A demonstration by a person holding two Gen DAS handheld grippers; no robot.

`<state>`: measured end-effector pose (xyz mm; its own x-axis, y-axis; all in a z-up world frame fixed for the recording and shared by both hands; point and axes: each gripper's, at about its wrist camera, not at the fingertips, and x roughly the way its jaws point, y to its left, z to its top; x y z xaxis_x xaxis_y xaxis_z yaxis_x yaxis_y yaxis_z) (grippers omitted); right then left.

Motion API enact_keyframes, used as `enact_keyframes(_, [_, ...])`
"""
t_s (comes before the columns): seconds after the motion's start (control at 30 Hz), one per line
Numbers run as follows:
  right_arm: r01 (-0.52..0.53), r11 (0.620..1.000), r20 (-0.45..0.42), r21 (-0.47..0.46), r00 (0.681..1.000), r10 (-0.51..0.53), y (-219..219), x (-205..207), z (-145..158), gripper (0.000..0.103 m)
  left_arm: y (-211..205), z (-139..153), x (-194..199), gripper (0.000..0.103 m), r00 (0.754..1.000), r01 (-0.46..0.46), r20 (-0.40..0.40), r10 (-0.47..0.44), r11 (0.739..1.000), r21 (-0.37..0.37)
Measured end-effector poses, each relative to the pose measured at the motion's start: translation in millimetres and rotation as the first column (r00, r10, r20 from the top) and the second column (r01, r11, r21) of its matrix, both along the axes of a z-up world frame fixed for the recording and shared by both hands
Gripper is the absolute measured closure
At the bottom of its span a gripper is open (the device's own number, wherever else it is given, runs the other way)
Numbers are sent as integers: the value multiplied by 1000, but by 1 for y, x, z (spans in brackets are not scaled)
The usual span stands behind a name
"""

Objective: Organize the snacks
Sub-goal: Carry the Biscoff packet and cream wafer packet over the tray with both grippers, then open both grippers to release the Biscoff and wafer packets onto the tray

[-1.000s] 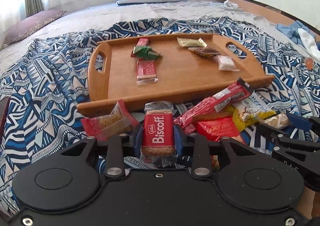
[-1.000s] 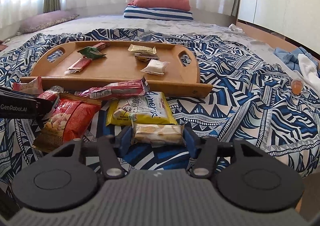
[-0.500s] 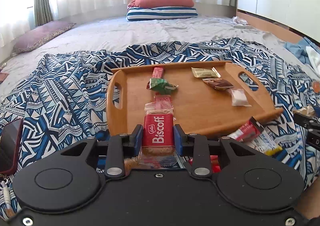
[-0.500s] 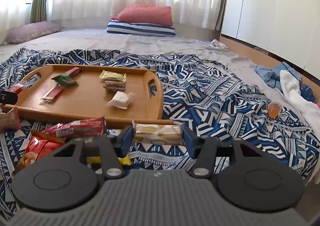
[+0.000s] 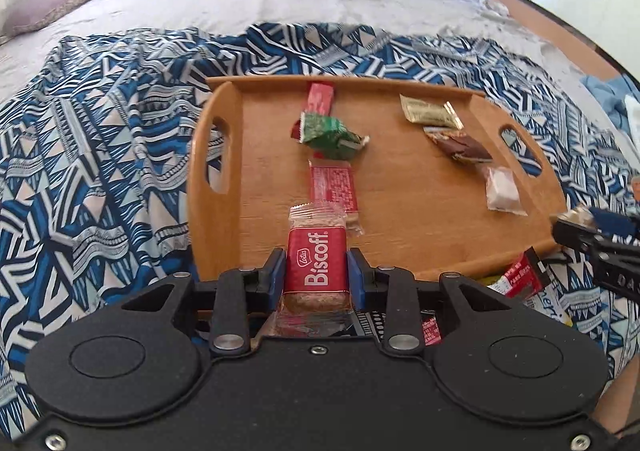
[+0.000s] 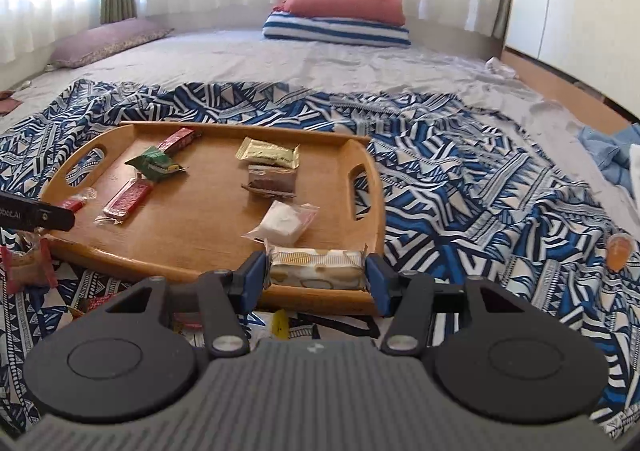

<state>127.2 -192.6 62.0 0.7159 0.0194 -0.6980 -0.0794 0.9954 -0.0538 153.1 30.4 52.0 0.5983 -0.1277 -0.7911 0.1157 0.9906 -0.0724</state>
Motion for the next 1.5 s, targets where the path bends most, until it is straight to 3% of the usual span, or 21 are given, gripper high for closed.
enact_keyframes(0.13, [-57,998,-98,14,993,58,4,26,-4,46,-8,-4,10,72,999,36,-33,-35,999,17])
enact_keyframes(0.27, [-88,996,-130,-16,988,85,13,41,-12,46,-10,-12,24,72,998,24,-64,-24,1000,-5])
enact_keyframes(0.8, [-47,997,-92,-55,995,42,16,69,-20,46,-5,-21,63,72,996,-89,14,88,996,26])
enact_keyframes(1.0, [-25,999,-101,-32,995,21,10,71,-20,45,-3,-23,70,72,994,-108,33,107,994,27])
enact_keyframes(1.23, [-85,996,-159,-33,984,79,18,52,-23,45,-3,-24,73,71,993,-109,39,108,994,24])
enact_keyframes(1.5, [-41,999,-139,-2,990,40,15,59,-29,45,-3,-23,69,71,993,-109,45,108,993,36])
